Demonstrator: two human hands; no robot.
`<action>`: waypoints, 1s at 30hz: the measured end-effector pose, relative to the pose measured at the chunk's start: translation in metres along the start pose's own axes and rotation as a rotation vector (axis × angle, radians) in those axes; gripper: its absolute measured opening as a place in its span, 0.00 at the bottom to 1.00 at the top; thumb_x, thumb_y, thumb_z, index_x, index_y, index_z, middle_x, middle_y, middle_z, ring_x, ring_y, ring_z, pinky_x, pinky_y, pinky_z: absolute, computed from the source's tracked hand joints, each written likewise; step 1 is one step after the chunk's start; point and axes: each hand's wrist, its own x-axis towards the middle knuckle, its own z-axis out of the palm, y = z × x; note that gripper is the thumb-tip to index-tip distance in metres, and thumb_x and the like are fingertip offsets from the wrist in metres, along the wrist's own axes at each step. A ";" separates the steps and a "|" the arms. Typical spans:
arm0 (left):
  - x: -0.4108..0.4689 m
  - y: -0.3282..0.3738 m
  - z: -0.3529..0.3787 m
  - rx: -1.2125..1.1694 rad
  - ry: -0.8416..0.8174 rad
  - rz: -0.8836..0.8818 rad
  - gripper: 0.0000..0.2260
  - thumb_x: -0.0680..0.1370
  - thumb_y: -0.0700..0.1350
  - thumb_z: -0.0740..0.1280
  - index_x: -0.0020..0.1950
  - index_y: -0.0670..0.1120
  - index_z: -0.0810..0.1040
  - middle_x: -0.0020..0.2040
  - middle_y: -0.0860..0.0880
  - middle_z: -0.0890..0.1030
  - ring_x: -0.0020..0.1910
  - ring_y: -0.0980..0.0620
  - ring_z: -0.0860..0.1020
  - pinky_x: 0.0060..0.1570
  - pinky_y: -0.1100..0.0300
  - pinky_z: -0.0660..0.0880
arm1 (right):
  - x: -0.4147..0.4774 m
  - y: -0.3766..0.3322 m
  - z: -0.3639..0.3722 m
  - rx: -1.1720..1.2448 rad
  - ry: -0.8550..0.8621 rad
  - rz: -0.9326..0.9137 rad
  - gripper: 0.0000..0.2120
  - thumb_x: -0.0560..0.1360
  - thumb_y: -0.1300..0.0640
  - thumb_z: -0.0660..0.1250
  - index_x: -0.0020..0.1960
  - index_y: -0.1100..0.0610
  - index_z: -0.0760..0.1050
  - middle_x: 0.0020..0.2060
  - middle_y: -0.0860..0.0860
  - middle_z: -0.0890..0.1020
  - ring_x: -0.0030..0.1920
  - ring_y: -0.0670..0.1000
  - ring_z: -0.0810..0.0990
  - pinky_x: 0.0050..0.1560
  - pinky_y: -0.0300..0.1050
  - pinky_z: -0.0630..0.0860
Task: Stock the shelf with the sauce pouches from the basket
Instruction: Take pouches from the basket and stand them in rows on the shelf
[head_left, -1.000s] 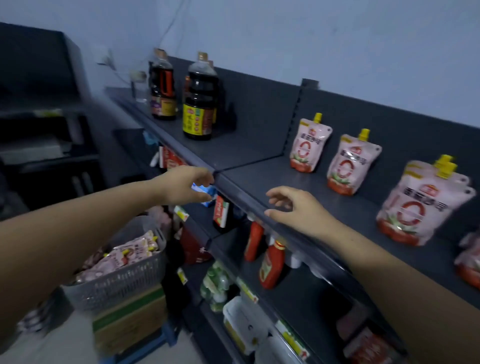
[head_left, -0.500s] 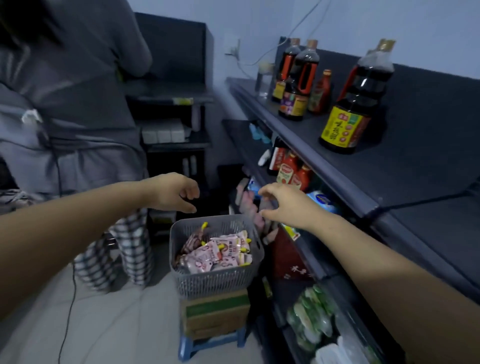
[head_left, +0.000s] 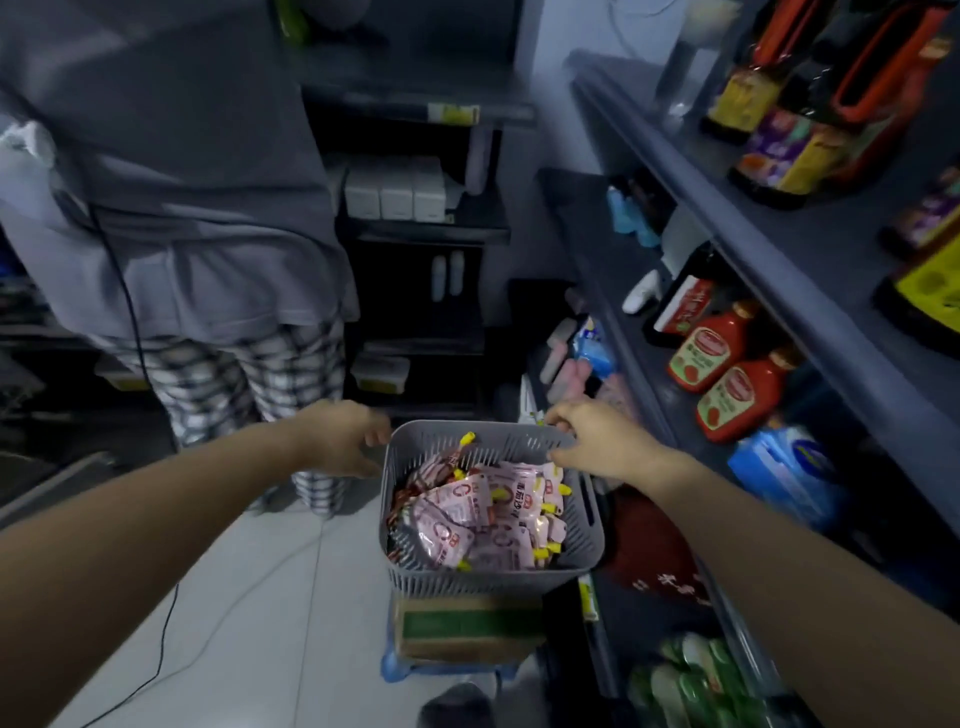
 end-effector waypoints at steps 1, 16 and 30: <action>0.010 -0.004 0.006 0.008 -0.029 -0.023 0.18 0.73 0.49 0.68 0.62 0.49 0.74 0.59 0.51 0.79 0.57 0.51 0.76 0.54 0.61 0.71 | 0.015 0.007 0.004 -0.001 -0.025 -0.003 0.20 0.71 0.53 0.69 0.62 0.57 0.74 0.53 0.51 0.77 0.58 0.53 0.76 0.57 0.46 0.73; 0.137 -0.019 0.159 0.060 -0.165 0.197 0.19 0.46 0.49 0.77 0.34 0.50 0.80 0.29 0.51 0.82 0.27 0.51 0.82 0.28 0.65 0.78 | 0.097 0.099 0.156 0.263 -0.479 0.383 0.16 0.77 0.51 0.61 0.61 0.58 0.74 0.58 0.57 0.78 0.58 0.58 0.76 0.55 0.47 0.73; 0.182 -0.005 0.261 0.067 -0.339 0.235 0.38 0.38 0.50 0.82 0.46 0.42 0.82 0.45 0.43 0.84 0.42 0.42 0.84 0.40 0.46 0.81 | 0.097 0.123 0.266 0.390 -0.507 0.649 0.07 0.73 0.58 0.67 0.50 0.60 0.76 0.52 0.61 0.79 0.55 0.61 0.78 0.49 0.46 0.74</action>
